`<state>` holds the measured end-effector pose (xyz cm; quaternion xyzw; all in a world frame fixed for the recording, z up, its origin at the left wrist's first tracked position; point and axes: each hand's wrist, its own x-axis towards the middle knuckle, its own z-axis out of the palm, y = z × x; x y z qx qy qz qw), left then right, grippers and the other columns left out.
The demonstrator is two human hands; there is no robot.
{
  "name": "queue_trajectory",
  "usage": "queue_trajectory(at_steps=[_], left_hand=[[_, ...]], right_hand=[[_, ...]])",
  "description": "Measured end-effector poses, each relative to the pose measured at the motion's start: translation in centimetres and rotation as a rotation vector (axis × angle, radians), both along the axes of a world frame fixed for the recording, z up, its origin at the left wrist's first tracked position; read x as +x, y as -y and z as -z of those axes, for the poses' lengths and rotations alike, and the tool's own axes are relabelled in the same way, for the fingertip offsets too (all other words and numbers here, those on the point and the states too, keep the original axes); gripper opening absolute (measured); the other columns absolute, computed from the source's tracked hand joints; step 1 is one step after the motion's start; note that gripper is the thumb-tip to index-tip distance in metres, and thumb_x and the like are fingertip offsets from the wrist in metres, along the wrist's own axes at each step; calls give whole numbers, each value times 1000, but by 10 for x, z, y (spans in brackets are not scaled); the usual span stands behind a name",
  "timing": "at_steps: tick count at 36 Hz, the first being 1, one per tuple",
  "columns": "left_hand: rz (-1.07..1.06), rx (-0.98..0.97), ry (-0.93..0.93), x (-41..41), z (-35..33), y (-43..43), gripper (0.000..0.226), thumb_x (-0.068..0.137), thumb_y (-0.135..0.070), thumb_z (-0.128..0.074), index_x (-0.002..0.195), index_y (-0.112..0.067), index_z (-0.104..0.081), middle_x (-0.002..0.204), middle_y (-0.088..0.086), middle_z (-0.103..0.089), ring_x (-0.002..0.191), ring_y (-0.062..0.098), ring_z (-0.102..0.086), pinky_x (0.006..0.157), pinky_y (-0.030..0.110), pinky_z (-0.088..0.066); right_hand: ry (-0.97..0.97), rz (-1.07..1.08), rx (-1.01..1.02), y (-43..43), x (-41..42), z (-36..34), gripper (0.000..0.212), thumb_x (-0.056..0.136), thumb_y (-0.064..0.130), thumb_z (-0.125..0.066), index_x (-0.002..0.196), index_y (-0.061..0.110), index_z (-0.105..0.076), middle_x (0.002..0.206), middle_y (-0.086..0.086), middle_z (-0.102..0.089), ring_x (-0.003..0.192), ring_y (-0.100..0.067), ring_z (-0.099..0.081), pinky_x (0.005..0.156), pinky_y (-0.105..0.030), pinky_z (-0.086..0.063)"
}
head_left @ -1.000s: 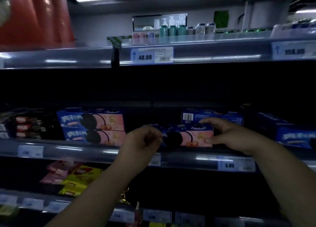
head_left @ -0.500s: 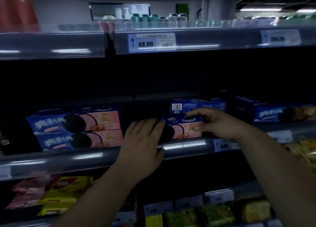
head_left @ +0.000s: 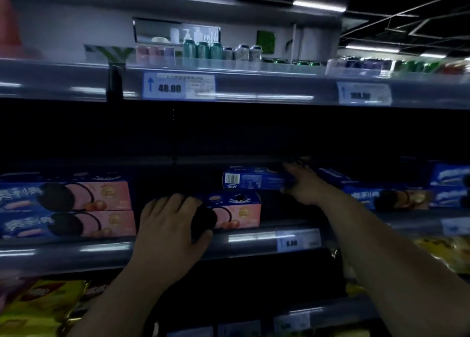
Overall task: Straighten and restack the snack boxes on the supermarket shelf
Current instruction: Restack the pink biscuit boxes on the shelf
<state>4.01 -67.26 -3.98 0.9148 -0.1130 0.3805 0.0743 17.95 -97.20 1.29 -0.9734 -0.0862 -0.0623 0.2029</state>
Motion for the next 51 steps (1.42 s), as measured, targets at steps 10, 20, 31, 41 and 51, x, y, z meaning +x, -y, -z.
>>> queue_trajectory(at_steps=[10,20,31,41,51], left_hand=[[-45,-83,-7,2,-1,6,45,76,-55,-52,103,-20,-62,89,-2,-57,80,25,-55,74,36,-34],[8,-262,-130,-6,-23,12,41,76,-59,-58,100,-26,-67,89,-15,-56,84,15,-59,73,36,-46],[503,-1435,-645,-23,-59,69,42,76,-23,-73,116,-16,-61,105,7,-74,96,27,-71,86,39,-55],[847,-1892,-816,-25,-74,61,69,75,-58,-61,126,-11,-58,119,21,-67,108,35,-66,83,37,-59],[1031,-1766,-724,-21,-64,32,49,41,-1,-88,85,3,-67,102,22,-66,99,38,-67,85,49,-57]], right_hand=[[145,-112,-90,18,2,-2,57,81,42,-73,132,31,-52,133,-1,-42,126,-25,-39,99,-34,-39],[184,-79,370,19,-19,9,56,69,17,-85,117,26,-58,111,2,-65,90,-11,-59,68,-20,-43],[979,-256,421,9,-77,23,57,73,-11,-74,123,9,-55,128,2,-49,128,-17,-43,110,-29,-31],[1156,-482,384,-17,-87,31,26,88,6,-53,114,8,-48,151,-5,-30,147,-17,-22,115,-27,-29],[678,-639,742,-37,-124,14,105,64,59,-80,148,47,-18,162,11,-9,148,-19,-19,113,-33,-32]])
